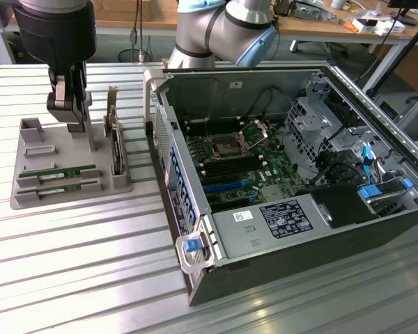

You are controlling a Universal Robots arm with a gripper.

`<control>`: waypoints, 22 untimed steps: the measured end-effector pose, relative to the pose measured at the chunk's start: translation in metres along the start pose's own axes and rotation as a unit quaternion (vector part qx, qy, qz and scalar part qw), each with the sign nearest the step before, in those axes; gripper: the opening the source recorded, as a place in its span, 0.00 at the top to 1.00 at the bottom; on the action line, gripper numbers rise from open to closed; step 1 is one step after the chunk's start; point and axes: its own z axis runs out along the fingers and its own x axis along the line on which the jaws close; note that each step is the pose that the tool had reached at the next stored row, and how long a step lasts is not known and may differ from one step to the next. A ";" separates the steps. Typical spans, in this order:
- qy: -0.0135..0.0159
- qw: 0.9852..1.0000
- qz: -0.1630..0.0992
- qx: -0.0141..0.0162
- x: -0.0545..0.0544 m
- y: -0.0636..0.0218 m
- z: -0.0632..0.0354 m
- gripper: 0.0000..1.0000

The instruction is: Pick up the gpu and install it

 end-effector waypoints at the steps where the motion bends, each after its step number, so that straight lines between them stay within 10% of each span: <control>1: 0.000 1.000 0.000 0.000 0.000 0.0000 0.0003 0.70; 22: -0.012 1.000 -0.001 -0.002 0.001 -0.0005 0.0107 0.70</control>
